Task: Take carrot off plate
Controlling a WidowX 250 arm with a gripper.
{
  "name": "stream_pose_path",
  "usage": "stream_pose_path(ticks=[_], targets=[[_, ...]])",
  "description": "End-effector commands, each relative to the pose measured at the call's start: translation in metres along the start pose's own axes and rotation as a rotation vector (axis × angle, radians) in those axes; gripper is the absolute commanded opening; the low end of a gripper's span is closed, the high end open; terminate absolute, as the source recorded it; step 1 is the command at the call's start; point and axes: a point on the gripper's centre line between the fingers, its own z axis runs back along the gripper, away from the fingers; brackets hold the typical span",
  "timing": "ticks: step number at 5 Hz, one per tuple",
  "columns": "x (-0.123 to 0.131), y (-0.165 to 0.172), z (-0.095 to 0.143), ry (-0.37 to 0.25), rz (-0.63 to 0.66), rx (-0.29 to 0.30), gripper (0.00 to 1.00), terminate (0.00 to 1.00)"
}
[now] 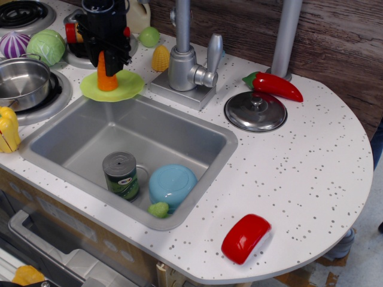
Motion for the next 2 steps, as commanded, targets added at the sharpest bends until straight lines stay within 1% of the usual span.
stream_pose_path(ticks=[1, 2], targets=[[-0.013, -0.012, 0.063, -0.011, 0.11, 0.085, 0.0, 0.0], [-0.035, -0.031, 0.057, -0.018, 0.177, 0.083, 0.0, 0.0]])
